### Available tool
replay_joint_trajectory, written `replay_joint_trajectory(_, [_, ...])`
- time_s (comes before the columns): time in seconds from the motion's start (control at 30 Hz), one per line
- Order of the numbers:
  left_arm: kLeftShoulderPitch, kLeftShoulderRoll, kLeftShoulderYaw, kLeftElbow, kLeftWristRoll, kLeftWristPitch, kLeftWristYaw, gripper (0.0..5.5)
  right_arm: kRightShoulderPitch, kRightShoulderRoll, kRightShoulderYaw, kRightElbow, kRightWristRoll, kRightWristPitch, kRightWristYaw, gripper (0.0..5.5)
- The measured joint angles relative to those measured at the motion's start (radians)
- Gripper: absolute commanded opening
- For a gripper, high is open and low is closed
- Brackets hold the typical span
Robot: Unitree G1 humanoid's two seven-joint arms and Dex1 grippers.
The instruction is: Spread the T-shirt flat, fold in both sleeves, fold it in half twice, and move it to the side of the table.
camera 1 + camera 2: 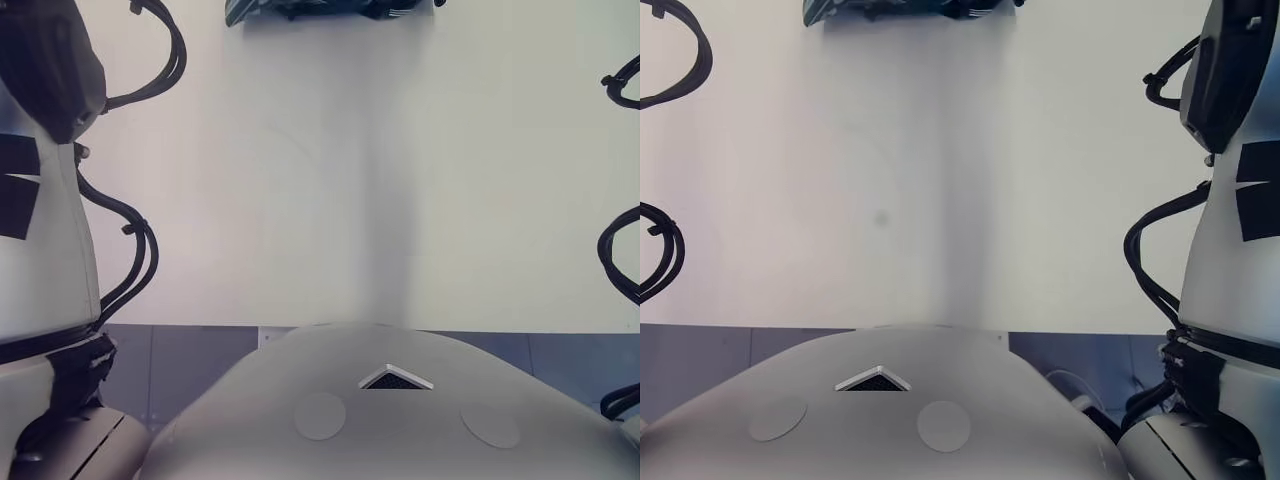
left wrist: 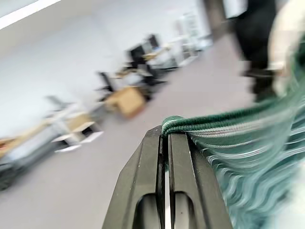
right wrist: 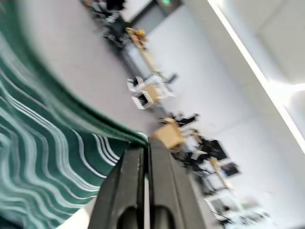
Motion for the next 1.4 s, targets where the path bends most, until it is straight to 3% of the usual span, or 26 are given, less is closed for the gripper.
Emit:
replay_joint_trajectory(0.13, [0.067,0.075,-0.035,-0.14,-0.146,0.17,-0.427,0.03,0.104,-0.075,0.001,-0.267,0.223,0.143,0.457,0.0])
replay_joint_trajectory(0.27, [0.3,0.243,-0.087,-0.505,-0.408,0.379,-0.576,0.03,0.35,-0.235,0.002,-0.66,0.502,0.391,0.632,0.0])
replay_joint_trajectory(0.47, [0.844,0.406,-0.202,-1.088,-0.568,0.518,-0.669,0.03,0.819,-0.281,0.049,-1.15,0.657,0.63,0.665,0.0])
replay_joint_trajectory(0.63, [1.357,0.508,-0.354,-1.643,-0.568,0.565,-0.655,0.03,1.258,-0.321,0.13,-1.66,0.686,0.802,0.562,0.0])
replay_joint_trajectory(0.7, [1.465,0.572,-0.371,-1.792,-0.543,0.57,-0.635,0.33,1.364,-0.383,0.136,-1.854,0.697,0.865,0.529,0.0])
replay_joint_trajectory(0.73, [1.48,0.579,-0.373,-1.798,-0.507,0.552,-0.611,0.56,1.381,-0.398,0.137,-1.88,0.689,0.867,0.521,0.29])
replay_joint_trajectory(0.8, [1.484,0.579,-0.385,-1.761,-0.426,0.502,-0.572,0.96,1.385,-0.414,0.145,-1.878,0.647,0.867,0.493,0.68])
replay_joint_trajectory(0.9, [1.511,0.622,-0.358,-1.758,-0.427,0.485,-0.611,1.01,1.408,-0.443,0.104,-1.912,0.721,0.903,0.517,1.29])
replay_joint_trajectory(1.0, [1.439,0.629,-0.206,-1.79,-0.668,0.589,-0.674,1.01,1.382,-0.433,-0.031,-1.934,0.94,0.993,0.533,1.29])
replay_joint_trajectory(1.1, [1.156,0.49,-0.054,-1.639,-0.902,0.772,-0.55,1.01,1.202,-0.326,-0.178,-1.796,1.12,1.089,0.403,0.91])
replay_joint_trajectory(1.17, [1.032,0.419,-0.09,-1.51,-0.762,0.738,-0.397,0.58,1.078,-0.253,-0.216,-1.665,1.097,1.098,0.27,0.45])
replay_joint_trajectory(1.27, [1.033,0.337,-0.303,-1.317,-0.375,0.517,-0.202,0.03,1.015,-0.147,-0.042,-1.399,0.75,0.941,0.047,0.0])
replay_joint_trajectory(1.4, [1.041,0.32,-0.427,-1.152,-0.127,0.301,-0.152,0.03,1.014,-0.045,0.226,-0.993,0.337,0.611,-0.125,0.0])
